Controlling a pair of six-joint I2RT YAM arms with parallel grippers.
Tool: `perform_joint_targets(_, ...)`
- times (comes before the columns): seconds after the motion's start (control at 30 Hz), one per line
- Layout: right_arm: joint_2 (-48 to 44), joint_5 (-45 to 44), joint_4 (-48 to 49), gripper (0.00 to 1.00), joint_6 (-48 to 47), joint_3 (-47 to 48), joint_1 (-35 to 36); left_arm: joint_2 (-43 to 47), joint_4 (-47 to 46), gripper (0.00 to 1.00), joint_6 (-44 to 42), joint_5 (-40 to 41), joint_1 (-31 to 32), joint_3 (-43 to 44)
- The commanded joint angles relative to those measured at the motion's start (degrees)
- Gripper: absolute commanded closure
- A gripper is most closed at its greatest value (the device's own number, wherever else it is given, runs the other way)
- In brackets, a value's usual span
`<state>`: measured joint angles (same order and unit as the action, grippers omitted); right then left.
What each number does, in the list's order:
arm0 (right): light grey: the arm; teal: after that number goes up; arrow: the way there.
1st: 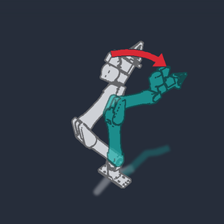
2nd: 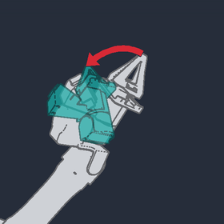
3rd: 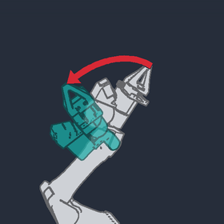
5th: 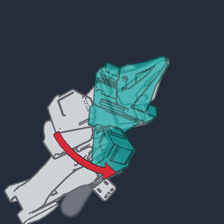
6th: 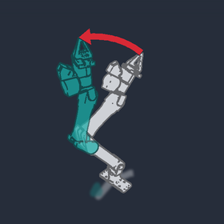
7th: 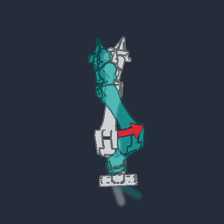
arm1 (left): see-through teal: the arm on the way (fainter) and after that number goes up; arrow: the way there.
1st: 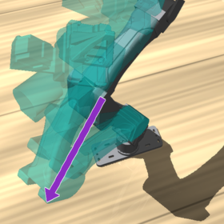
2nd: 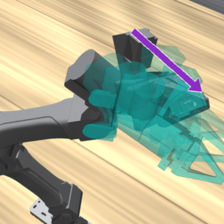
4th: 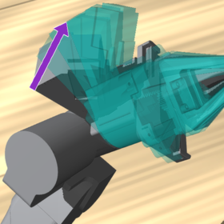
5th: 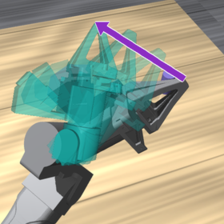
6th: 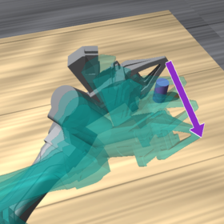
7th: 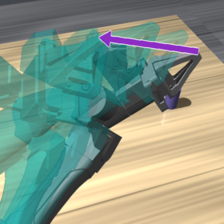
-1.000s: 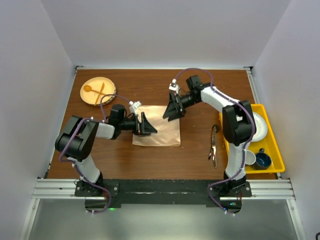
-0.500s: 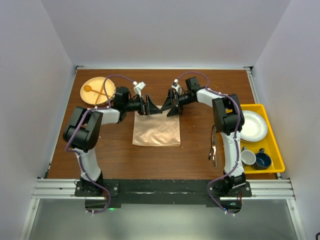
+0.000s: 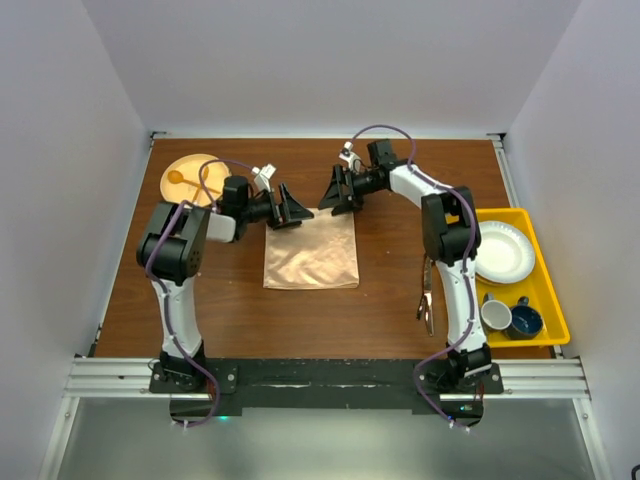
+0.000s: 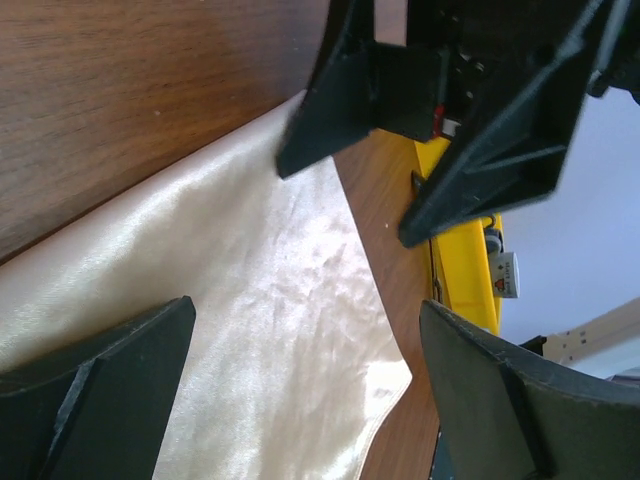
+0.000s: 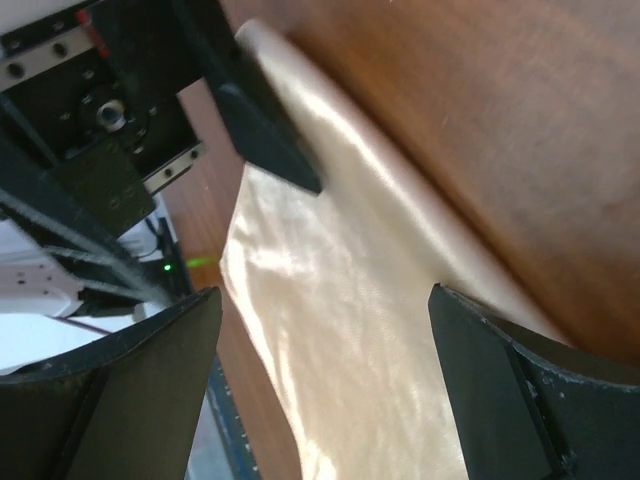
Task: Fold the napkin into a case and place the utensils inside
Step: Smooth out the square-folded napkin at the center of the board.
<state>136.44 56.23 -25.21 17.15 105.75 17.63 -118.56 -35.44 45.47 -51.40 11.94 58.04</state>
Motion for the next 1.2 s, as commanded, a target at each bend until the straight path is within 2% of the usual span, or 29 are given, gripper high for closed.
perform_joint_targets(0.0,0.50,0.18,-4.67,0.13,-3.96,6.65,0.13,8.06,-2.10,0.00,-1.87,-2.13,-0.26,-0.21)
perform_joint_targets(0.1,-3.80,2.13,-1.26,0.16,-0.64,2.38,0.13,10.10,-2.00,0.00,-1.36,-0.73,0.36,0.49)
perform_joint_targets(0.13,-5.38,1.78,2.59,0.18,2.16,0.26,0.21,10.02,-2.52,0.00,-0.48,-0.20,0.62,0.67)
perform_joint_targets(0.23,-10.66,-1.36,5.17,0.24,4.91,-6.69,0.21,8.70,-3.85,0.00,1.72,1.91,1.94,1.63)
perform_joint_targets(0.33,-12.78,-5.59,4.29,0.35,4.48,-9.86,0.21,5.55,-4.73,0.00,4.09,3.67,3.43,3.39)
perform_joint_targets(0.4,-12.52,-9.81,4.73,0.48,4.82,-10.65,0.21,3.00,-6.21,0.00,6.98,4.20,4.31,4.53)
perform_joint_targets(0.5,-11.73,-13.15,6.57,0.58,5.35,-10.57,0.21,0.54,-6.05,0.00,8.49,6.12,5.11,5.59)
perform_joint_targets(0.57,-10.06,-14.74,9.03,0.60,7.10,-10.74,0.21,-0.52,-6.48,0.00,8.84,7.09,5.37,6.12)
perform_joint_targets(0.7,-5.93,-20.17,6.85,0.62,7.03,-8.55,0.21,-3.43,-7.72,0.00,10.69,9.55,4.93,7.00)
perform_joint_targets(0.9,-2.06,-28.00,0.52,0.66,1.93,-6.70,0.30,-5.36,-2.01,0.00,10.16,14.21,2.82,8.05)
perform_joint_targets(1.0,-1.53,-30.12,-0.97,0.67,1.05,-6.09,0.30,-6.15,5.55,0.00,9.63,16.85,1.59,9.46)
perform_joint_targets(1.17,-0.65,-32.40,-4.84,0.68,-0.97,-4.60,0.30,-5.80,4.51,0.00,10.77,17.21,-1.39,6.21)
